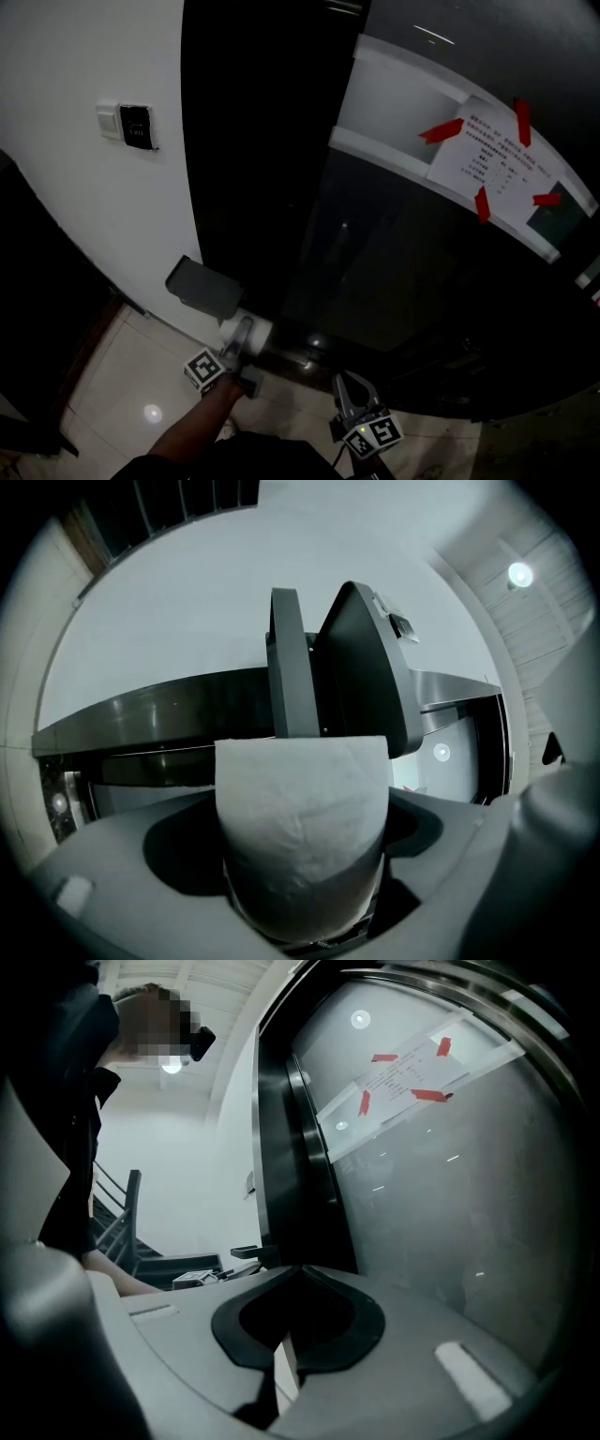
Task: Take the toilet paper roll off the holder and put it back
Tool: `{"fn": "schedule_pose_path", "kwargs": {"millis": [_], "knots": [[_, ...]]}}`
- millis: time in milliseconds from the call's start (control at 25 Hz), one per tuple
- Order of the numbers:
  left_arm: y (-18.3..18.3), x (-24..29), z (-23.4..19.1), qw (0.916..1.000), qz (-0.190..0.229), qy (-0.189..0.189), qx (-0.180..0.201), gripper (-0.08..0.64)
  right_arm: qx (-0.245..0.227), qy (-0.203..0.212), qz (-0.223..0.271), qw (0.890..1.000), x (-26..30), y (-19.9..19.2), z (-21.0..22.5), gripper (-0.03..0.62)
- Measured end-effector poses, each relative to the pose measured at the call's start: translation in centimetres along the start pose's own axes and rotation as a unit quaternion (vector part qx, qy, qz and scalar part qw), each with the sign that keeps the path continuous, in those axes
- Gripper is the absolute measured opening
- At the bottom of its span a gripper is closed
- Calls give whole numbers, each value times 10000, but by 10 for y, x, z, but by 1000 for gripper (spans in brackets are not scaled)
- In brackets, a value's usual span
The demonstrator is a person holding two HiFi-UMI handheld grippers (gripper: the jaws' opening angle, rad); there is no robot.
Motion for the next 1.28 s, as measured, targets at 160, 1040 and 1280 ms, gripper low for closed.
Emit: {"fn": "schedule_pose_path", "kwargs": {"millis": [160,1040,1280], "knots": [[9,-2,0,9999,62,-87,-78,463,-47,69,27,10000,13,3,-4,14],[98,-24,-4,9987,391,-268,-163,463,-46,387,213,9990,88,3,-29,14],[107,-25,-7,9988,311,-284,-231,463,-16,360,232,9991,101,4,-31,14]]}}
Point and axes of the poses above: the fingertips, and each gripper's own axes: x forward along the fingers, z to its right, y out of its top, the point moved 10 cm from there along -x, backward along the fingers, and after that the axes turned 6 degrees about -z, right-handed, at the moved point
